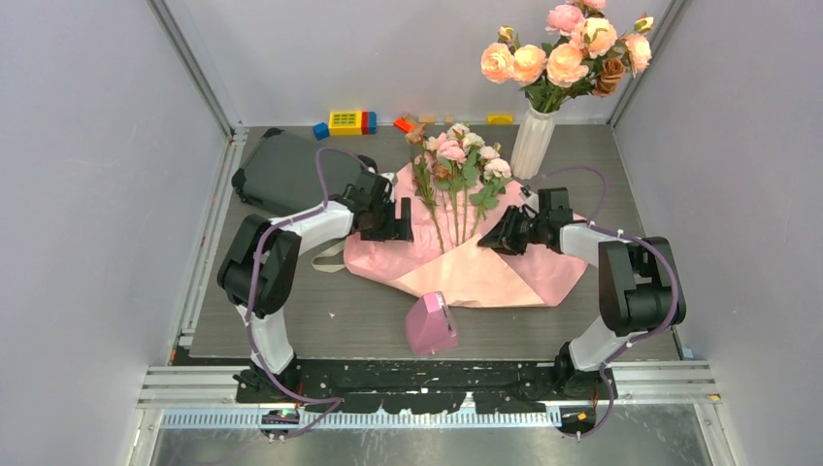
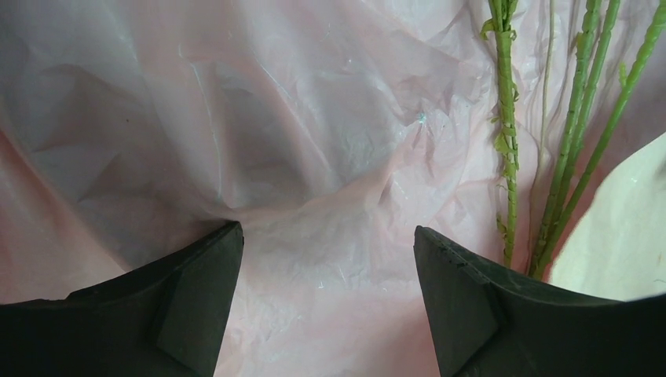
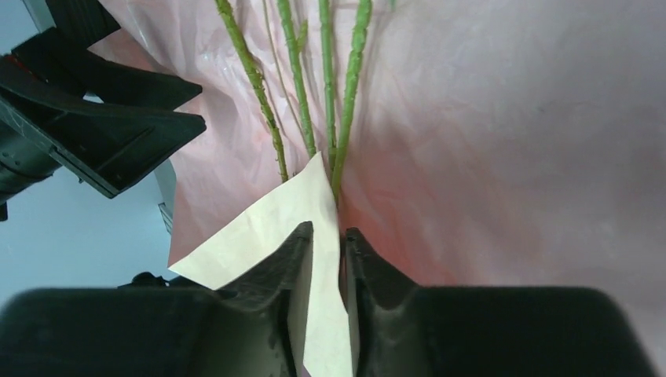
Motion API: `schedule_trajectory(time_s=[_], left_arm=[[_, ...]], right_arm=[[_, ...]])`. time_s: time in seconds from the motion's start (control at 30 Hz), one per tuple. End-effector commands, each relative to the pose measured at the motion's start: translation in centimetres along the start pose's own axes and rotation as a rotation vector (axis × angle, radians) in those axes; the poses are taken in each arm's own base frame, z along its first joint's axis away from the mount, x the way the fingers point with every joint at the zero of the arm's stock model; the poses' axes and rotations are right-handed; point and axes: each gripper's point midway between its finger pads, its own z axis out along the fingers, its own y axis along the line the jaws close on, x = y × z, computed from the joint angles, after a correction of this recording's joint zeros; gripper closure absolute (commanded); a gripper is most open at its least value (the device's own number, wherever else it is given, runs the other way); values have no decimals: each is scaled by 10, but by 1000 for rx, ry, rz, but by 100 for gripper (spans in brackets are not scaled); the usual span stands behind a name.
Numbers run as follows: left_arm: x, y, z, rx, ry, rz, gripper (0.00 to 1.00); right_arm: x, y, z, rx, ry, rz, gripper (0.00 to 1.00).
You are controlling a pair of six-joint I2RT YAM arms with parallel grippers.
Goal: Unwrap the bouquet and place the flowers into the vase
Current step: Unfold the wrapping paper at the center of the board.
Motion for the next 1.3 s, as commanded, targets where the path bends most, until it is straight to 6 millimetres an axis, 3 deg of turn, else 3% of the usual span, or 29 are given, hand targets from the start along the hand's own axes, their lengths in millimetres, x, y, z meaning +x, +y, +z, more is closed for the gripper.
schedule_trajectory(time_s=[0.0,0.13,0.33,0.37,0.5,0.63,0.93,1.13,1.27], left_arm=[[-28,-13,-14,35,-61,44,17],[-35,-20,-26,53,-80,49,17],[-38,-36,-44,122,-92,43,16],[-38,-38,-46,133,-91,41,16],[-39,-46,-58,166,-102,40,17],[-43,-51,-74,181,-132,48,16],[-39,-47,-98,145,-75,97,15],[-47,-56,-128,177,-82,113,15],[-46,-56,-145,166,-64,157,15]], right_arm=[[-11,26,-2,-84,-9,-59,80],[-5,33,-9,-94,5,-68,98],[4,43,-31,-49,5,-90,100],[3,53,-37,-55,-4,-112,100],[22,66,-53,-14,29,-135,100],[40,65,-62,52,58,-124,100],[103,76,-74,101,154,-158,100],[134,71,-79,129,173,-125,100],[149,79,-89,97,187,-106,100]])
